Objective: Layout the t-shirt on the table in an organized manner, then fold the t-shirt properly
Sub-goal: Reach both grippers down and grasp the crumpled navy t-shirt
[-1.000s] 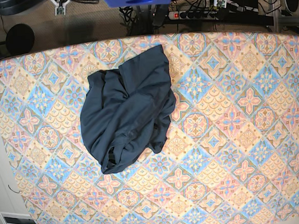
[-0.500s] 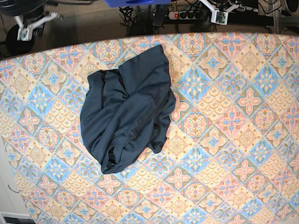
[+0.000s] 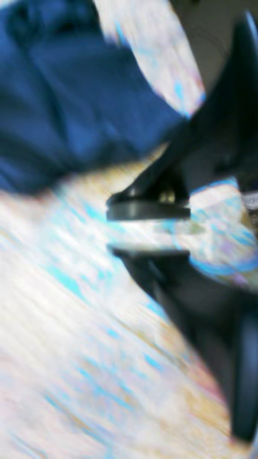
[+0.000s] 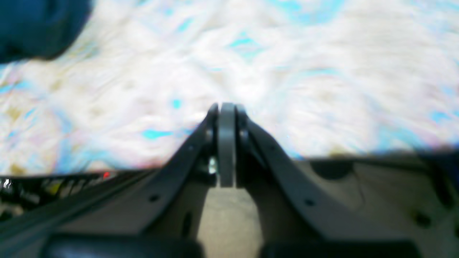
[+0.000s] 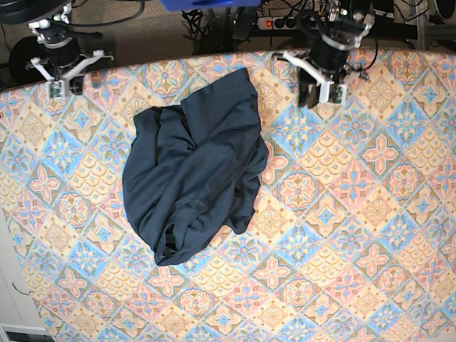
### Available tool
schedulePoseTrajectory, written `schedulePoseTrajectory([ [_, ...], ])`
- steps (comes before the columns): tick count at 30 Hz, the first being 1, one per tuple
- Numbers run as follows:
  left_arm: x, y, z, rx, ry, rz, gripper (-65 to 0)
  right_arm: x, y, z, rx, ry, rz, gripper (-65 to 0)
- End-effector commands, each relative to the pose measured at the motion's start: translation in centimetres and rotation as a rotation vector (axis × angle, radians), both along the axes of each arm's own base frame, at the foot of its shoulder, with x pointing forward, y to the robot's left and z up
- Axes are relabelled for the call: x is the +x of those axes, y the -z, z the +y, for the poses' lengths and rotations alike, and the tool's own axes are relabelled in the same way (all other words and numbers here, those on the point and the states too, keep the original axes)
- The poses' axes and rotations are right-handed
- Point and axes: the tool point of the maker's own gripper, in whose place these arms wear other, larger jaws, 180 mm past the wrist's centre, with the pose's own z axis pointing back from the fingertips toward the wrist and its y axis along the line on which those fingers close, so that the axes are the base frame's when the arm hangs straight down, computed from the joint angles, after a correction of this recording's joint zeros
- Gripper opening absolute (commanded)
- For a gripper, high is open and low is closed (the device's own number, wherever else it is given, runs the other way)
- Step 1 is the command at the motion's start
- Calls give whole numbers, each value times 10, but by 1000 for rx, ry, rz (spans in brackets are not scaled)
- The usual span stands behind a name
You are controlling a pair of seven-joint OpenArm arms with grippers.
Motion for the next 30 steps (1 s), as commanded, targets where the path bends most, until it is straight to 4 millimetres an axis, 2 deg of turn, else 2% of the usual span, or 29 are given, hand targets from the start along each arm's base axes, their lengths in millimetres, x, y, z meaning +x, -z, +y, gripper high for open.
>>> schedulePoseTrajectory([
  [1,10,-11,-6,-24,10,-37,-428,16,-11,9,5,-52,-56,-617],
  [5,32,-18,-31,-83,65,-16,-318,40,-15,48,64,-154,-101,-570],
  [7,39,-22,-44,-106,79,-21,-304,46,-16,63,88,-183,-114,-551],
  [11,54,-16,-48,-117,69,-17,-298,57,-20,90,130,-240,-140,-528],
  [15,65,9,-69,-113,122,35,-303,72,-29,110,157,-286,-183,-526],
  [18,71,26,-78,-107,140,71,-309,80,-34,117,166,-305,-206,-526],
  [19,77,25,-80,-109,138,66,-335,83,-36,119,167,-310,-215,-526],
  [20,81,26,-79,-107,136,64,-393,86,-38,120,166,-311,-221,-526],
  [23,88,23,-78,-103,133,52,-650,90,-41,120,165,-313,-233,-527],
  [25,95,18,-67,-102,105,35,-650,91,-41,118,162,-309,-236,-527],
  [30,115,-26,-17,-90,6,-89,-650,92,-42,117,159,-309,-238,-527],
])
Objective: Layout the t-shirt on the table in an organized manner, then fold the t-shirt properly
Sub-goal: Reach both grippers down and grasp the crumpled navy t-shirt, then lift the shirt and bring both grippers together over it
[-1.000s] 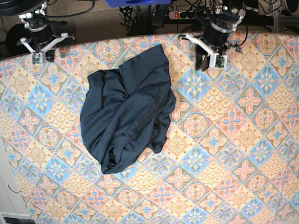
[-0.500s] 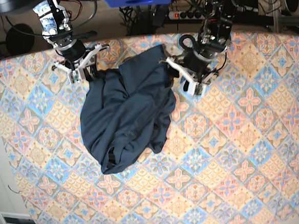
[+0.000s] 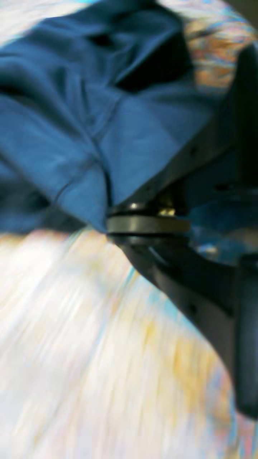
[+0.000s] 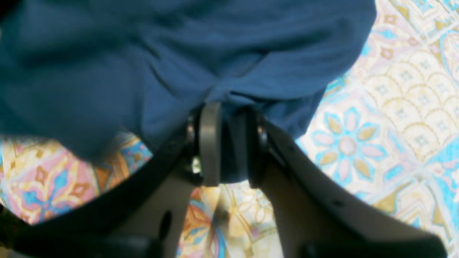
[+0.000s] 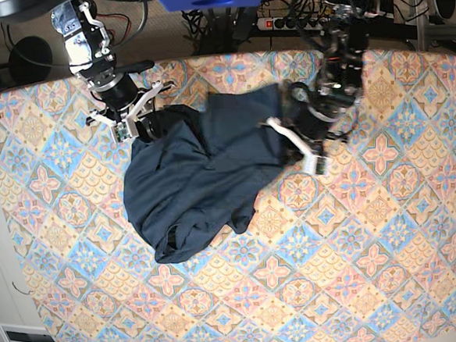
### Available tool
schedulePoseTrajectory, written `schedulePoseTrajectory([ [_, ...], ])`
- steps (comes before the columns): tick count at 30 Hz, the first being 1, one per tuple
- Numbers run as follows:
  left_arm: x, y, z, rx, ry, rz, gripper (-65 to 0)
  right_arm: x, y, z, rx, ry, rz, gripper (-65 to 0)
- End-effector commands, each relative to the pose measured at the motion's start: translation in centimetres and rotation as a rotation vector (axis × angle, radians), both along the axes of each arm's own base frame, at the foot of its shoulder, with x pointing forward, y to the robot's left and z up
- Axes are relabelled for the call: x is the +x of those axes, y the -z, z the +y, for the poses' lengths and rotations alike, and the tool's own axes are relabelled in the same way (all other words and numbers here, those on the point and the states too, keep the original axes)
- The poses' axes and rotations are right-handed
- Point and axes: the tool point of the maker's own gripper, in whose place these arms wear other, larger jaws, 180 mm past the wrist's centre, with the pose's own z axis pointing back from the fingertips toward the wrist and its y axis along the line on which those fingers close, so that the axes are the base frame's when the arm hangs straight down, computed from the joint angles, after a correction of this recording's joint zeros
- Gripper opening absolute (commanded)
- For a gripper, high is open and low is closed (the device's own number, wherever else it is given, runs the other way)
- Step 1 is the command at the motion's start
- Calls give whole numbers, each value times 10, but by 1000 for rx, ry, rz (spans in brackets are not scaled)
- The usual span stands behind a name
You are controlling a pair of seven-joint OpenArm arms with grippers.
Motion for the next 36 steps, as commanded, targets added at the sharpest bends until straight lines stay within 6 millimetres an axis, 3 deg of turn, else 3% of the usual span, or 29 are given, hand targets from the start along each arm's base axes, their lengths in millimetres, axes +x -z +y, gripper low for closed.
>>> schedulePoseTrajectory([
  [1,11,-23,13,-5,-23,-73,-650,7,-12,0,8,-4,-46,-527],
  [6,22,-57,87,-53,-160,-123,-650,13,-15,-1,5,0,-62,-526],
  [11,10,-72,154,-76,-277,-98,-650,14,-11,-8,-21,7,-26,-525],
  [14,-3,-66,172,-49,-306,-67,-650,13,-9,-9,-30,8,-10,-524],
  [18,-20,-39,152,-52,-255,33,-650,23,-17,8,-12,-37,-37,-503],
  [24,-45,-1,80,-98,-66,176,-650,47,-34,50,-10,-158,-63,-450],
  [29,-72,21,22,-134,88,267,-650,73,-69,96,-3,-295,-175,-440],
  [36,-112,39,-12,-57,283,346,-650,101,-106,125,-40,-390,-273,-440],
])
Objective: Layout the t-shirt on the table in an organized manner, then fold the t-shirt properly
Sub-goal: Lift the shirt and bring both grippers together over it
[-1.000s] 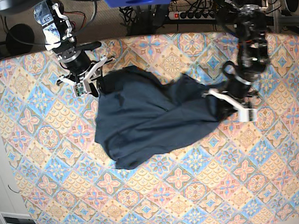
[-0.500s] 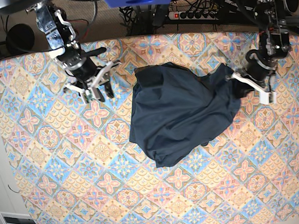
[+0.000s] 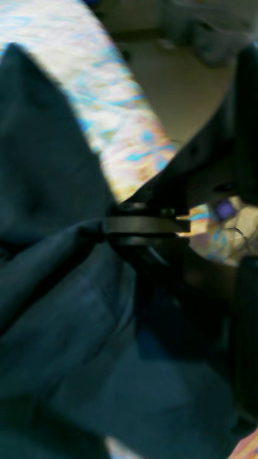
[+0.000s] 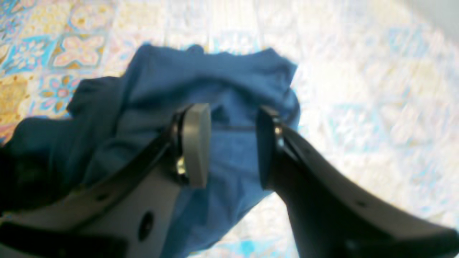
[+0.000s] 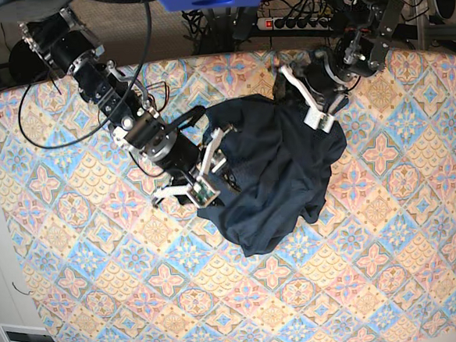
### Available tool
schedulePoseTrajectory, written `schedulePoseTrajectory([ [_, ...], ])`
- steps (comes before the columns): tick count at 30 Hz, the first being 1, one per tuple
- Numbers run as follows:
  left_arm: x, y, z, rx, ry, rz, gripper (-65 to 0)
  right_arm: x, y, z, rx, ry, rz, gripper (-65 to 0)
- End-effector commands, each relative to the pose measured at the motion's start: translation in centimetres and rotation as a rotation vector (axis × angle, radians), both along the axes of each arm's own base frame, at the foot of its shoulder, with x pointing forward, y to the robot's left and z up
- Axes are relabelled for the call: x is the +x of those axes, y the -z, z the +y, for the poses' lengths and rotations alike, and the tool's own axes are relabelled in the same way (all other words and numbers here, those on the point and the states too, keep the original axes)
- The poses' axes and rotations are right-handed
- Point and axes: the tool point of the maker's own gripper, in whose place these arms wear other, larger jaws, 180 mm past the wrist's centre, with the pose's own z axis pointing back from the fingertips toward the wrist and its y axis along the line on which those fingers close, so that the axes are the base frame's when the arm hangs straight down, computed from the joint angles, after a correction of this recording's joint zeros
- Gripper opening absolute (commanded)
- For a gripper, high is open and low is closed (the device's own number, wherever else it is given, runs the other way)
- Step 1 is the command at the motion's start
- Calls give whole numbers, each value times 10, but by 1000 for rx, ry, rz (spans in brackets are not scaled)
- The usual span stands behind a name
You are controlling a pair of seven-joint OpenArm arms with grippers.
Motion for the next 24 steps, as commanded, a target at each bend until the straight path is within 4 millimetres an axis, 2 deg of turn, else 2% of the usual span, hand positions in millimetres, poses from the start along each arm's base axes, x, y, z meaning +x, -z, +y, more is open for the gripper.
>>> schedulePoseTrajectory([
  [1,-4,-10,-11,-14,57,-27,-650,10,-20,5,27,-1,-54,-440],
  [4,-21,-13,-23,-6,145,-25,-650,14,-26,8,27,-4,-61,-439],
  [8,-33,-10,-32,-9,188,-9,-650,9,-25,20,19,-44,-60,-437],
  [13,-46,-20,-51,-48,243,-16,-650,-2,-8,31,-10,-90,-20,-369],
  [15,-45,-23,-55,-60,242,-24,-650,-7,-1,34,-31,-101,7,-354],
  [20,-42,-28,-68,-95,243,-35,-650,-24,10,66,-22,-154,79,-345],
  [24,-48,-28,-74,-102,265,-25,-650,-34,29,72,-55,-182,120,-343],
])
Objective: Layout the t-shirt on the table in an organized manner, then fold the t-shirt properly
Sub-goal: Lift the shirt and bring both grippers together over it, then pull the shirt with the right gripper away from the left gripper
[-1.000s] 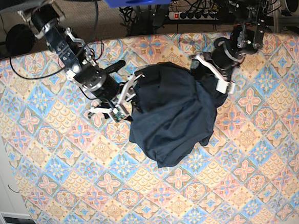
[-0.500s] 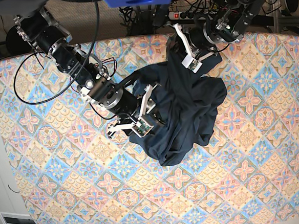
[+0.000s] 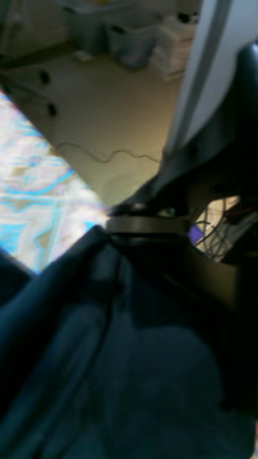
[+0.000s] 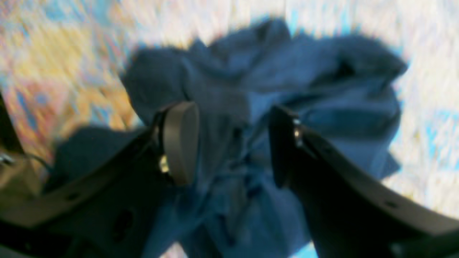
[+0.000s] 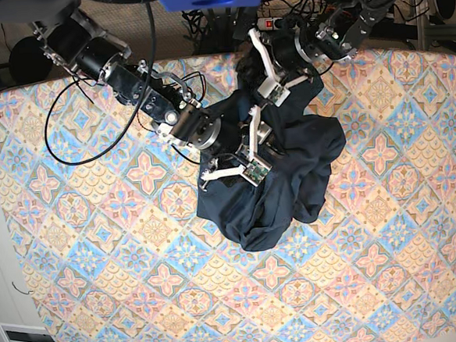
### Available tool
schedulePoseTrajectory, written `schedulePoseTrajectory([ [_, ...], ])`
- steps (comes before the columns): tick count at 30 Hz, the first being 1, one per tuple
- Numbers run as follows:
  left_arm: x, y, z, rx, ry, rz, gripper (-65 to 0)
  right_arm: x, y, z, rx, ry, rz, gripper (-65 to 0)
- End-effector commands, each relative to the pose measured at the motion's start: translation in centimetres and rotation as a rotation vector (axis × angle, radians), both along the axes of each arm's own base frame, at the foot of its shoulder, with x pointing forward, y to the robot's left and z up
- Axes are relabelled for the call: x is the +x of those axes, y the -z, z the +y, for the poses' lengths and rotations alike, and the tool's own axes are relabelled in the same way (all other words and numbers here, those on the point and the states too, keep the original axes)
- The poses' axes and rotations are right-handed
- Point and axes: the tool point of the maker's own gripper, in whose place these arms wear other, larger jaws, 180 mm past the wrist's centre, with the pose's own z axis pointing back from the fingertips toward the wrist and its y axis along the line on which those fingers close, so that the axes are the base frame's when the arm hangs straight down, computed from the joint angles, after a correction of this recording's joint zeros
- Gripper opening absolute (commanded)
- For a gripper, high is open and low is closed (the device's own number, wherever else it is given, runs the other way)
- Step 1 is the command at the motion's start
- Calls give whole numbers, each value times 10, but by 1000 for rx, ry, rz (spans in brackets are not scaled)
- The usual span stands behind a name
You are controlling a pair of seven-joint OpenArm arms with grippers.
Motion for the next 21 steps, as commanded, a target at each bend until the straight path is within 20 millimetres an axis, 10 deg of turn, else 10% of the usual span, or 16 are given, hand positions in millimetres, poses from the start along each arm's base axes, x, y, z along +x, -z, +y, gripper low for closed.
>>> schedulePoseTrajectory([
  [1,6,-10,-5,-34,-2,-29,-650,5,-12,5,27,-9,-38,-343],
  [11,4,-9,-4,-31,-1,-26,-650,16,24,-10,-86,18,26,-352],
  [17,6,-8,-2,-27,-10,-26,-650,26,15,-16,-64,51,8,-648],
  [21,12,-9,2,-20,-25,-36,-650,42,-20,-25,5,100,-63,-638],
])
